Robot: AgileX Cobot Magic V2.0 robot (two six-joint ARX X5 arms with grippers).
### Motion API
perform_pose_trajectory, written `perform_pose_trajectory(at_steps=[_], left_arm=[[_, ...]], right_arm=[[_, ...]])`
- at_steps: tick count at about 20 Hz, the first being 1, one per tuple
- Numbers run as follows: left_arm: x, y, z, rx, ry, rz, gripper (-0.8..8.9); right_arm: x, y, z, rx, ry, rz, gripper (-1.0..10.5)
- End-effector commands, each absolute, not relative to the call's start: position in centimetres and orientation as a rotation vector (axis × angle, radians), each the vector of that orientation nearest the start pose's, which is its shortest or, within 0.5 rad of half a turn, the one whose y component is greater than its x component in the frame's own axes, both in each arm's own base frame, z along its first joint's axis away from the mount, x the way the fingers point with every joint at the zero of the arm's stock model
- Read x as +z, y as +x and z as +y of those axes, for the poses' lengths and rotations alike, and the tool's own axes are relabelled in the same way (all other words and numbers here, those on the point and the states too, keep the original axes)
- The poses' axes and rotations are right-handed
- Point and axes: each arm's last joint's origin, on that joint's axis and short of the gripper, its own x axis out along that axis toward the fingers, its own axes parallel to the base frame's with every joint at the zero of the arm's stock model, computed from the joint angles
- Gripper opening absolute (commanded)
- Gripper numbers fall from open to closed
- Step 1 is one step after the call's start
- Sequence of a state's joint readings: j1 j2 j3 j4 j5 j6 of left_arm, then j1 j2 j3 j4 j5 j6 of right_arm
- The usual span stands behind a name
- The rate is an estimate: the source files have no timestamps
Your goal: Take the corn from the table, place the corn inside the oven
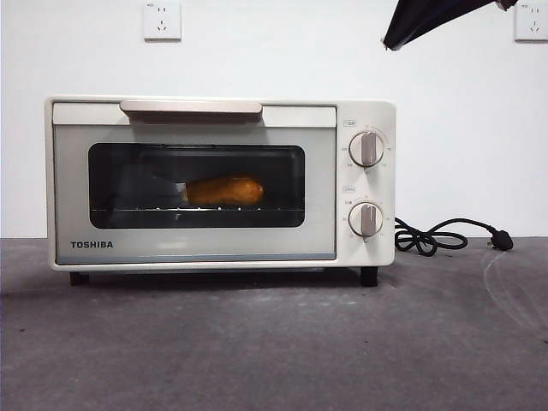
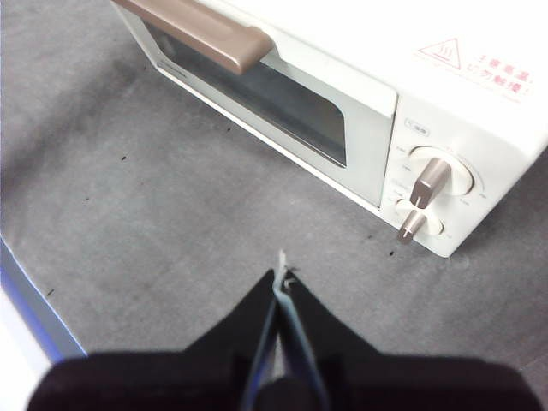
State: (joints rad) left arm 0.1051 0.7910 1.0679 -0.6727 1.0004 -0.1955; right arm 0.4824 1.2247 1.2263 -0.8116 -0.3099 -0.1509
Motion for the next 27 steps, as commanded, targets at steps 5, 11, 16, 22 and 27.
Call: perform_pose_trajectory(at_steps=[5, 11, 16, 22, 27], left_arm=[[38.6, 9.1, -0.9, -0.549, -0.315, 0.389, -0.07], [37.5, 7.7, -0.9, -0.481, -0.317, 0.497, -0.07], [36.7, 6.5, -1.0, -0.483, -0.301, 0.566, -0.07], [36.8, 5.4, -1.0, -0.435, -0.276, 0.532, -0.07], [36.6, 5.2, -1.0, -0.433, -0.285, 0.546, -0.04]], right_arm=[[34.2, 21.2, 12.1, 0.808, -0.212, 0.753, 0.0], [34.3, 21.2, 12.1, 0.809, -0.211, 0.744, 0.0], [34.3, 21.2, 12.1, 0.809, -0.212, 0.744, 0.0], [34.3, 21.2, 12.1, 0.809, -0.212, 0.745, 0.0], [34.2, 21.1, 12.0, 0.808, -0.215, 0.763, 0.0]])
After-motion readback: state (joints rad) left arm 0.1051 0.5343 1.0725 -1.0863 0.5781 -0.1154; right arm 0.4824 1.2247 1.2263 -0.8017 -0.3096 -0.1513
